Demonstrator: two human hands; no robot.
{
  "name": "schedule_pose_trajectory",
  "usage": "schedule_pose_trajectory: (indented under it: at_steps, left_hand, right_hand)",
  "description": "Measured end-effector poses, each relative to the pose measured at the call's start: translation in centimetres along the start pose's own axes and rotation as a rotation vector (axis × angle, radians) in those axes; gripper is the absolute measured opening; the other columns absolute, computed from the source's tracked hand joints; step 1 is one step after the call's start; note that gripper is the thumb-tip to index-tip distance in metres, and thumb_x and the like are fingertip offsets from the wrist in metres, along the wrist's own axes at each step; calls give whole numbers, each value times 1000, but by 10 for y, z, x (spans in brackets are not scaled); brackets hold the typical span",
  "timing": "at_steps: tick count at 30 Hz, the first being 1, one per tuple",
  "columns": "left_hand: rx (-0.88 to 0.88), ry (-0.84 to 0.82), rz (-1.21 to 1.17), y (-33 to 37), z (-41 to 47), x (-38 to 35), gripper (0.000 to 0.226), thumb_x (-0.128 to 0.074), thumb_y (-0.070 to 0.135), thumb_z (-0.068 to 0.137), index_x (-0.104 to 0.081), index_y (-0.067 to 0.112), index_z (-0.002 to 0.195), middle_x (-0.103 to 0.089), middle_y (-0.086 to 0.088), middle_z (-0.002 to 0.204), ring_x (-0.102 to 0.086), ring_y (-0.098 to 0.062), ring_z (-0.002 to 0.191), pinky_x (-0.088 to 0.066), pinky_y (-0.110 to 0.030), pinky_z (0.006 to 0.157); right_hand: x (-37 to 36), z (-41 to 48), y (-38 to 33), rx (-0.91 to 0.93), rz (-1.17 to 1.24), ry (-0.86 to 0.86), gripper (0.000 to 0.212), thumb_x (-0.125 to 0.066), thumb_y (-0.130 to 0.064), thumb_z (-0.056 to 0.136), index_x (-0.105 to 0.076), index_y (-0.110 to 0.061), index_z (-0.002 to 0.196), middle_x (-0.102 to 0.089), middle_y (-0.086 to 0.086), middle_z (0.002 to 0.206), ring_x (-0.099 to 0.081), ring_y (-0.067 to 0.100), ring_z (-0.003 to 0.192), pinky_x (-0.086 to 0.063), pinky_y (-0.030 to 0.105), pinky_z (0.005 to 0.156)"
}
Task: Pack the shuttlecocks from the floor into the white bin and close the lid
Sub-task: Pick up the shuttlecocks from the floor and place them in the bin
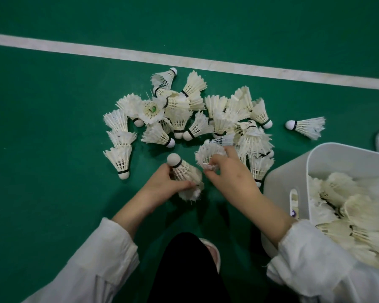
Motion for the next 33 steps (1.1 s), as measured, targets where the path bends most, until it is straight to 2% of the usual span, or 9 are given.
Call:
schedule_pose_trajectory:
  at_steps: [4, 10, 14, 19, 22, 24, 28, 31, 33]
  left_hand:
    - [-297, 170, 267, 26, -1, 12, 66, -78, 16, 68, -46, 18, 125, -51, 1, 121, -49, -10, 111, -38, -23, 96]
    - [-324, 220, 436, 39, -13, 19, 68, -60, 42, 69, -39, 23, 131, -40, 5, 115, -48, -8, 96, -37, -23, 82]
    - [-341, 204, 469, 38, -29, 33, 65, -62, 27, 80, -34, 36, 138, -37, 4, 111, -47, 7, 88, -38, -11, 76]
    - [-262, 277, 332, 29, -34, 62, 62, -68, 21, 79, -40, 35, 132, -58, 9, 107, -62, -3, 81, -47, -10, 66]
    - [-260, 256, 161, 22, -29, 72, 45, -66, 15, 80, -54, 36, 118, -61, 4, 115, -63, -7, 83, -50, -17, 72]
    - [-263, 288, 135, 19, -26, 78, 47, -66, 8, 76, -58, 35, 113, -56, -2, 119, -60, -11, 83, -46, -16, 71]
    - [-248, 381, 256, 19, -22, 80, 60, -69, 2, 75, -48, 29, 124, -44, -1, 127, -57, -18, 93, -47, -31, 87]
    - [-312, 380, 349, 23, -20, 72, 61, -65, 5, 82, -40, 27, 133, -51, 10, 115, -56, -9, 80, -45, -18, 71]
    - [-348, 384, 424, 23, -18, 67, 56, -55, 1, 87, -39, 27, 134, -57, 11, 106, -54, -4, 83, -39, -10, 69]
  right_hand:
    - [7, 0, 10, -38, -20, 45, 22, -53, -28, 91, -62, -12, 105, -24, 9, 145, -50, 30, 115, -44, 33, 88]
    - [9, 0, 16, -18, -27, 91, 27, -56, -33, 90, -67, -9, 93, -26, 6, 145, -30, 25, 130, -36, 33, 98]
    - [1, -4, 13, 7, -40, 48, 31, -50, -35, 93, -65, -8, 99, -24, 7, 146, -41, 29, 123, -38, 35, 98]
    - [-9, -7, 4, 36, -11, -29, 25, -47, -25, 94, -53, -5, 107, -18, 11, 148, -61, 37, 97, -50, 39, 82]
    - [-11, -6, 2, 48, -22, -35, 24, -47, -27, 94, -53, -6, 104, -17, 9, 150, -59, 37, 101, -50, 39, 81]
    - [-13, -5, 4, 46, -47, -40, 28, -46, -31, 95, -56, -7, 104, -19, 7, 151, -56, 35, 109, -48, 38, 86]
    - [-17, -3, 7, 63, -168, -50, 36, -42, -37, 95, -61, -11, 111, -30, 6, 148, -35, 29, 128, -35, 40, 102]
    - [-17, -2, 8, 66, -203, -45, 33, -45, -35, 94, -62, -10, 108, -34, 9, 144, -30, 28, 129, -30, 41, 103]
    - [-19, 0, 7, 72, -166, -50, 28, -49, -29, 93, -60, -7, 107, -30, 11, 146, -32, 31, 130, -31, 41, 106]
Point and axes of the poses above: each hand's wrist, its own z-axis towards the middle knuckle, its own x-axis out of the back of the hand, y = z × x, the point moved 6 cm from there along z, towards the middle knuckle
